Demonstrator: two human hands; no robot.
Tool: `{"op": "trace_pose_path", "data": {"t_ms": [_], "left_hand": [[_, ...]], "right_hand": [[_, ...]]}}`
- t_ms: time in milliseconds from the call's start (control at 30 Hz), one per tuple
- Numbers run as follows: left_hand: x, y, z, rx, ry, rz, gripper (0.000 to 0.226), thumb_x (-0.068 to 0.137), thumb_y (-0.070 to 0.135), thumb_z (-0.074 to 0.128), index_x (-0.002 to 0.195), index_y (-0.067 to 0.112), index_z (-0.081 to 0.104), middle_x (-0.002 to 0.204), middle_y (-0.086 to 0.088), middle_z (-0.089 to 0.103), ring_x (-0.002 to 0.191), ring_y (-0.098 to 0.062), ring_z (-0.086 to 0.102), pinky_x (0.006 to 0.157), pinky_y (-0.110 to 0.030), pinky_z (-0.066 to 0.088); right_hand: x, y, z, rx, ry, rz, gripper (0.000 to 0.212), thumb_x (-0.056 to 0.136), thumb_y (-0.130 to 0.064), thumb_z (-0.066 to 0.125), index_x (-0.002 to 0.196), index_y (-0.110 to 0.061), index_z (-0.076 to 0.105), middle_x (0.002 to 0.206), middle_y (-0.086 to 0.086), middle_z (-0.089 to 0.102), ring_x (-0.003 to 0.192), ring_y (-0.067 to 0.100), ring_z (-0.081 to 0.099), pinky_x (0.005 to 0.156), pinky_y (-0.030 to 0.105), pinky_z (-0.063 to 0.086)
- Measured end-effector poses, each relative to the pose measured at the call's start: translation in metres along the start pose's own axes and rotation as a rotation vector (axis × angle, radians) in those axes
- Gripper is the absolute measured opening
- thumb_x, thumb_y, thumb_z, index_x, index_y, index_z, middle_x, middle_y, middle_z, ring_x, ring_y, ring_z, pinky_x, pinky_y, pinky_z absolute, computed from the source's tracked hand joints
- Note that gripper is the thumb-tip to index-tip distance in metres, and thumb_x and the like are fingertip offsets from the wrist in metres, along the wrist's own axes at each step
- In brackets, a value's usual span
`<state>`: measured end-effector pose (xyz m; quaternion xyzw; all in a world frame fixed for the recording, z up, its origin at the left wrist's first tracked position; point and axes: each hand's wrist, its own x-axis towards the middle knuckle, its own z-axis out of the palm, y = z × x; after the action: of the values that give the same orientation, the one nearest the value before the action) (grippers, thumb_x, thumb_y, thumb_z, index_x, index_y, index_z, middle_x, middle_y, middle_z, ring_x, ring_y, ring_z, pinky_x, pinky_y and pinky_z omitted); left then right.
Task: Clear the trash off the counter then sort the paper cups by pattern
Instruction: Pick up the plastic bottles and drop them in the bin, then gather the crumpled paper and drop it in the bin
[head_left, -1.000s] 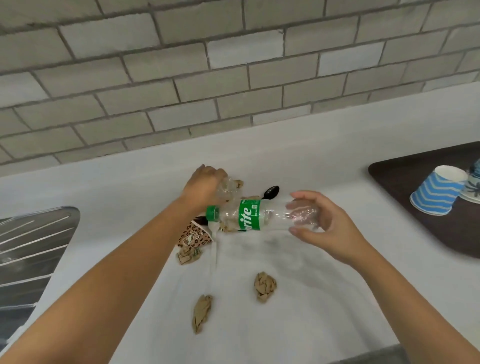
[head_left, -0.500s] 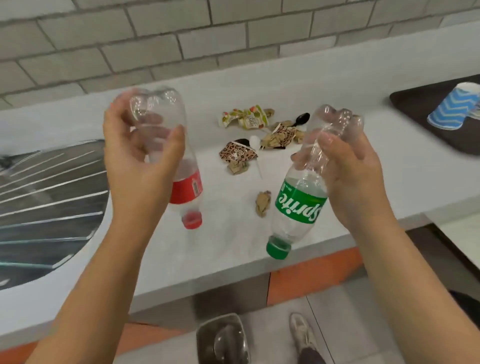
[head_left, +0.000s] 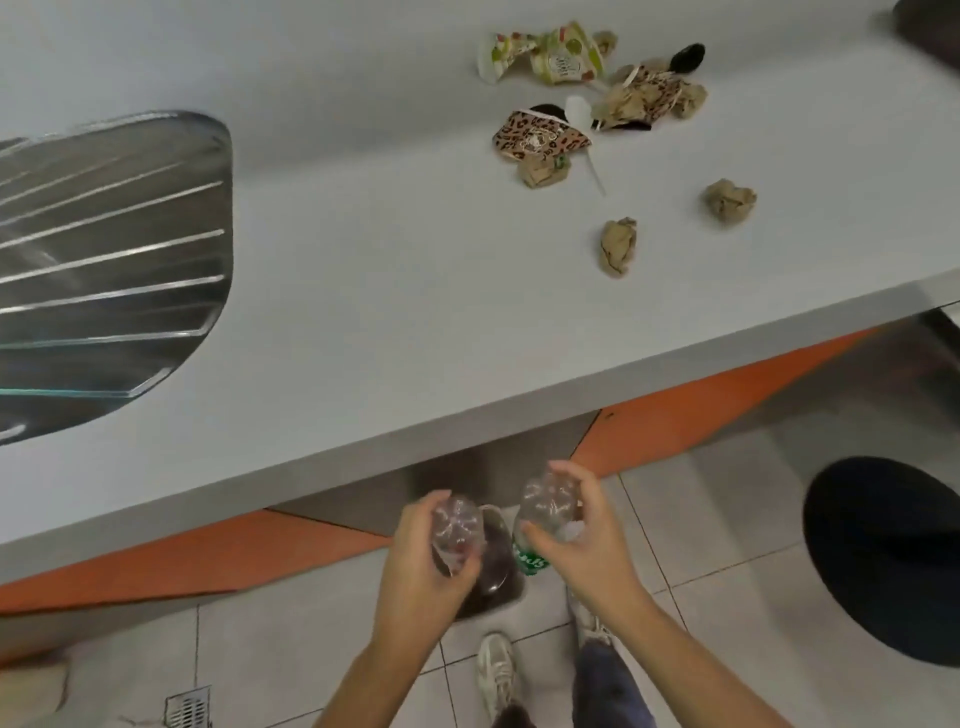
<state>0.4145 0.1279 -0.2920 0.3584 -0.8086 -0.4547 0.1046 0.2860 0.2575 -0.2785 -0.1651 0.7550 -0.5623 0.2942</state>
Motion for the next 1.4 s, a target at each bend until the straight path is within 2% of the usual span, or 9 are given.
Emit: {"op": "trace_pose_path", "data": {"t_ms": [100,200,400,667,833,1000,1200,1300,1400], "left_hand": [[0.015,-0.068,0.038,0.119,-0.068,-0.21,0.06,0.074,0.039,0.078,0.124,0.028,0.048,0.118,0.004,0.059,0.106,-0.013,0.057,0.084,-0.017,0.045],[0.034,-0.115,0.071,0.183,-0.131,-0.327,0.061,0.074,0.039,0.076,0.126,0.023,0.048,0.119,-0.001,0.059,0.107,-0.017,0.057,0.085,-0.025,0.047],[0.066,-0.168,0.112,0.311,-0.215,-0.363,0.044,0.08,0.033,0.067,0.118,0.023,0.047,0.113,-0.003,0.061,0.103,-0.02,0.06,0.083,-0.029,0.052],[0.072,-0.187,0.117,0.303,-0.269,-0.322,0.073,0.069,0.029,0.081,0.13,0.021,0.044,0.129,-0.005,0.051,0.117,-0.022,0.055,0.098,-0.034,0.049],[0.058,-0.14,0.096,0.217,-0.178,-0.198,0.054,0.081,0.022,0.072,0.13,0.023,0.048,0.128,0.0,0.048,0.116,-0.019,0.053,0.098,-0.026,0.047],[0.036,-0.062,0.054,0.079,0.038,0.13,0.023,0.087,0.02,0.063,0.11,0.019,0.065,0.121,0.007,0.053,0.112,-0.008,0.055,0.094,-0.018,0.046],[0.025,0.068,-0.005,-0.057,0.18,0.547,0.018,0.088,0.016,0.053,0.094,0.011,0.069,0.095,0.005,0.066,0.092,-0.002,0.06,0.084,-0.008,0.045],[0.032,0.126,-0.024,-0.139,0.17,0.616,0.017,0.088,0.015,0.054,0.095,0.014,0.069,0.091,0.009,0.066,0.086,0.0,0.06,0.077,-0.011,0.046],[0.055,0.172,-0.034,-0.117,0.171,0.608,0.014,0.088,0.017,0.058,0.098,0.019,0.068,0.09,0.019,0.062,0.083,-0.002,0.06,0.071,-0.015,0.05]], "right_hand": [[0.02,0.07,0.028,-0.081,0.032,0.194,0.065,0.065,-0.014,0.084,0.11,-0.045,0.049,0.113,-0.008,0.059,0.102,0.008,0.06,0.084,0.025,0.054],[0.04,0.129,0.055,-0.124,0.045,0.294,0.067,0.065,-0.012,0.085,0.116,-0.036,0.048,0.114,-0.006,0.06,0.099,0.012,0.063,0.085,0.029,0.056],[0.069,0.194,0.092,-0.256,0.026,0.367,0.068,0.074,-0.014,0.079,0.131,-0.025,0.043,0.13,-0.001,0.047,0.102,0.013,0.058,0.09,0.027,0.053],[0.077,0.204,0.096,-0.426,-0.135,0.383,0.09,0.078,-0.021,0.077,0.149,-0.021,0.021,0.148,0.006,0.033,0.129,0.024,0.046,0.102,0.026,0.04],[0.067,0.166,0.08,-0.38,-0.061,0.267,0.075,0.083,-0.018,0.072,0.146,-0.022,0.031,0.142,0.001,0.04,0.124,0.015,0.049,0.094,0.016,0.039],[0.045,0.085,0.045,-0.159,0.134,0.002,0.048,0.084,-0.004,0.065,0.111,-0.042,0.053,0.112,-0.009,0.057,0.098,0.004,0.057,0.082,0.019,0.05],[0.018,-0.038,-0.018,0.035,0.311,-0.332,0.025,0.086,-0.003,0.059,0.094,-0.026,0.065,0.085,-0.008,0.063,0.074,0.009,0.059,0.065,0.016,0.047],[0.02,-0.087,-0.049,0.04,0.412,-0.434,0.018,0.086,-0.008,0.06,0.091,-0.024,0.066,0.078,-0.013,0.062,0.067,0.004,0.056,0.062,0.015,0.044],[0.039,-0.127,-0.08,-0.044,0.481,-0.501,0.019,0.089,-0.001,0.058,0.095,-0.017,0.066,0.081,-0.003,0.062,0.065,0.005,0.053,0.059,0.012,0.041]]}}
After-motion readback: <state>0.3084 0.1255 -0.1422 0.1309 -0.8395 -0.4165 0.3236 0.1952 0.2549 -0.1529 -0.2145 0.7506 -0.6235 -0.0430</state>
